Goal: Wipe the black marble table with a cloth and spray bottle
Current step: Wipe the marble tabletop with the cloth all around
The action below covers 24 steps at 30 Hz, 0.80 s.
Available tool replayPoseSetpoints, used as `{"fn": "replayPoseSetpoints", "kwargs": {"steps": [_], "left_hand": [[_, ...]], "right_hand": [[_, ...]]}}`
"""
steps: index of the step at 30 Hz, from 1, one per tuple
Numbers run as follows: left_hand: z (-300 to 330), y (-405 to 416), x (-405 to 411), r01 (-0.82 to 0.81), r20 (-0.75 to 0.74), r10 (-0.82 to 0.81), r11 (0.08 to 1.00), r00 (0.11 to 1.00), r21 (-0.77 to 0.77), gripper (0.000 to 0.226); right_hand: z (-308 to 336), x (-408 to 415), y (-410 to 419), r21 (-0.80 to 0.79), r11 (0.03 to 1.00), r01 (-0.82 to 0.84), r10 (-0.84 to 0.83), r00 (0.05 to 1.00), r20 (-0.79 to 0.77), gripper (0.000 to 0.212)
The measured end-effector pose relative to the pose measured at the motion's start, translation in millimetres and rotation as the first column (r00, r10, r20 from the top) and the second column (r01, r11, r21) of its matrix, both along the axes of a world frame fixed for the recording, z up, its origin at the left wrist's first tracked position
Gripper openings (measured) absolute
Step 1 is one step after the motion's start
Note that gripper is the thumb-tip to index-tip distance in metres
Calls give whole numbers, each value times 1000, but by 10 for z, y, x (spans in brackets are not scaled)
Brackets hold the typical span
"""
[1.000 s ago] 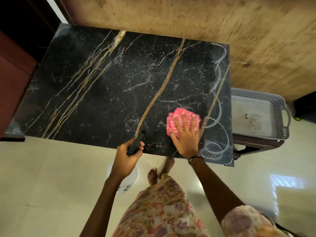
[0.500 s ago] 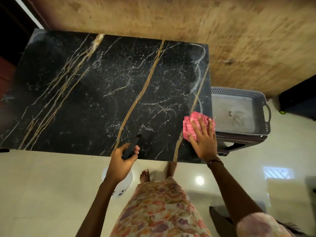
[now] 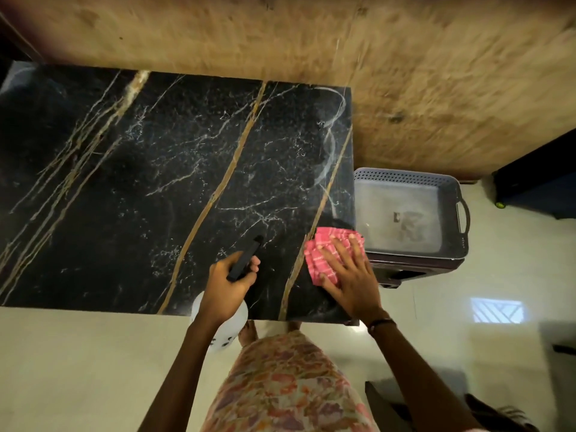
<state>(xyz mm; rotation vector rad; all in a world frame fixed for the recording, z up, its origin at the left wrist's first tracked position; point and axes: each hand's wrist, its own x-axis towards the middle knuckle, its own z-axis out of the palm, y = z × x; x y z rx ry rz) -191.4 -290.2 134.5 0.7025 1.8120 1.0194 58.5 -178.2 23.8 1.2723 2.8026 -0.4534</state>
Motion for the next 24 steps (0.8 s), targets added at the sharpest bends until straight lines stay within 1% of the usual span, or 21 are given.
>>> {"fn": "replayPoseSetpoints", "kwargs": {"steps": [2, 5, 7, 9, 11, 13, 15, 17, 19, 21, 24], "left_hand": [[3, 130, -5, 9, -6, -8, 1000, 1000, 19, 22], [-13, 300, -33, 16, -25, -15, 999, 1000, 34, 24], [-37, 413, -48, 17, -37, -16, 999, 999, 29, 23], [-52, 526, -57, 23, -45, -22, 999, 999, 25, 21], [-53, 661, -51, 29, -45, -27, 999, 999, 33, 16], [-40, 796, -43, 41, -54, -39, 998, 998, 48, 9], [-39, 929, -42, 45, -58, -42, 998, 997, 53, 10], [-62, 1034, -48, 35, -64, -32, 998, 997, 43, 17], [-82, 1134, -60, 36, -60, -34, 999, 998, 35, 16], [-116, 1247, -87, 47, -61, -44, 998, 997, 37, 15], [-145, 1433, -120, 64, -87, -59, 997, 994, 52, 15]], "right_hand": [[-11, -46, 355, -11, 998, 70, -70, 998, 9, 65], [5, -411, 800, 4, 981, 193, -193, 981, -29, 65], [13, -705, 951, 20, 982, 187, -187, 982, -34, 65], [-20, -941, 926, 40, 995, 87, -85, 995, -48, 65], [-23, -1045, 768, 38, 997, -61, 63, 995, -74, 66], [-29, -937, 582, 40, 978, -206, 209, 976, -60, 66], [-50, -657, 556, 35, 962, -270, 271, 962, -36, 64], [-42, -371, 724, 48, 972, -232, 234, 972, -32, 63], [-35, -240, 1006, 69, 988, -136, 141, 988, -59, 62], [-43, -332, 1343, 70, 996, -49, 54, 996, -75, 62], [-39, -782, 1750, 60, 996, 61, -56, 996, -74, 64]]}}
